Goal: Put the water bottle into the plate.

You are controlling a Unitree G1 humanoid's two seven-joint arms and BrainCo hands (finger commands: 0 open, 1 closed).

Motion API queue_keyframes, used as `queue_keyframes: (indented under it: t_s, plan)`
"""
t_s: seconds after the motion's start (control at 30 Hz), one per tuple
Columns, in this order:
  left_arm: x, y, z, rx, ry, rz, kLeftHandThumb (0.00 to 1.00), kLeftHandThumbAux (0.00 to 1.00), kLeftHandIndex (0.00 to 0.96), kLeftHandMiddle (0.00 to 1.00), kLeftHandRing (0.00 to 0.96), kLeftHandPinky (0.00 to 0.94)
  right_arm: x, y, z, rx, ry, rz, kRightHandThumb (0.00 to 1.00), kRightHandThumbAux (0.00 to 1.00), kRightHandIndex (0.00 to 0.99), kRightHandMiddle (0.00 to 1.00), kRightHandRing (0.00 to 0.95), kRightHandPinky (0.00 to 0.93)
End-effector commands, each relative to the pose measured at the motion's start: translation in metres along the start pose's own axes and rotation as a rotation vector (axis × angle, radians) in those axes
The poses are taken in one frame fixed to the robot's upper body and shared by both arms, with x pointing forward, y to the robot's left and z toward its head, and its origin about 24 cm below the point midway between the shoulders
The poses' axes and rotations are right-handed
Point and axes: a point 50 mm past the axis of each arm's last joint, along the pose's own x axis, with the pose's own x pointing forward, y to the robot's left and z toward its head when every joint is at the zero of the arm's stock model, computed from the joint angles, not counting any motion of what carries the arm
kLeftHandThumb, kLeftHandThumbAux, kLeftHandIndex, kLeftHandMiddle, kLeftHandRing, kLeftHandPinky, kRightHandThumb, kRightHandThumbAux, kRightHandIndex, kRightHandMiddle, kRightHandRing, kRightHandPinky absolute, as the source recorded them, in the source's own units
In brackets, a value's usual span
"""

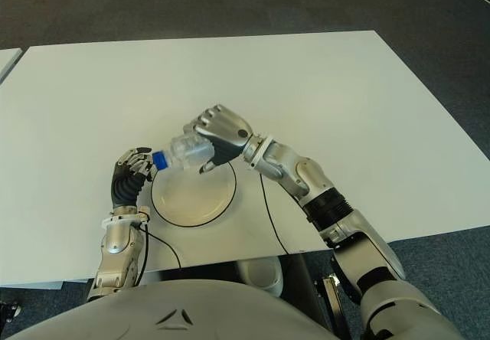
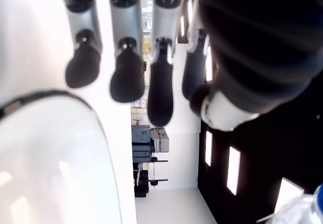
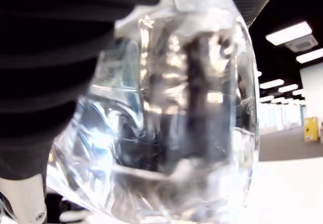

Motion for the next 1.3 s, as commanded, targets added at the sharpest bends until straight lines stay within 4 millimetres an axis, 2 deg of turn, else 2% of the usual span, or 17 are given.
queue_keyframes:
  t_s: [0.03,0.2,0.57,0.77,1.07,1.23,1.3]
  plan:
    - [-0.002,0.0,-0.004,-0.002,0.03,0.01,0.835,0.679,0.398,0.571,0.756,0.744,0.001,0.014,0.003,-0.019,-0.035,0.062,0.714,0.718,0.44,0.911,0.896,0.907]
    - [-0.003,0.0,-0.004,-0.002,0.038,0.02,0.836,0.678,0.4,0.571,0.757,0.748,0.003,0.02,0.001,-0.103,-0.074,0.105,0.711,0.72,0.439,0.917,0.911,0.918]
    - [-0.004,0.001,-0.002,0.009,0.017,0.008,0.835,0.679,0.399,0.57,0.762,0.757,-0.003,0.053,-0.003,-0.095,-0.061,0.205,0.705,0.724,0.438,0.915,0.908,0.898]
    - [-0.004,0.003,-0.002,0.012,0.015,0.006,0.836,0.678,0.4,0.573,0.766,0.757,-0.003,0.065,-0.004,-0.107,-0.058,0.217,0.704,0.726,0.438,0.91,0.906,0.895]
    - [-0.004,0.003,-0.001,0.01,0.016,0.009,0.835,0.678,0.4,0.574,0.77,0.754,-0.013,0.099,-0.001,-0.092,-0.04,0.25,0.704,0.726,0.438,0.907,0.909,0.902]
    - [-0.005,0.004,-0.001,0.005,0.016,0.008,0.835,0.678,0.401,0.573,0.767,0.75,-0.014,0.102,-0.002,-0.074,-0.044,0.224,0.702,0.725,0.439,0.881,0.885,0.877]
    - [-0.005,0.003,-0.001,0.003,0.017,0.008,0.836,0.678,0.401,0.572,0.766,0.749,-0.014,0.101,-0.002,-0.052,-0.045,0.212,0.699,0.725,0.438,0.836,0.843,0.834]
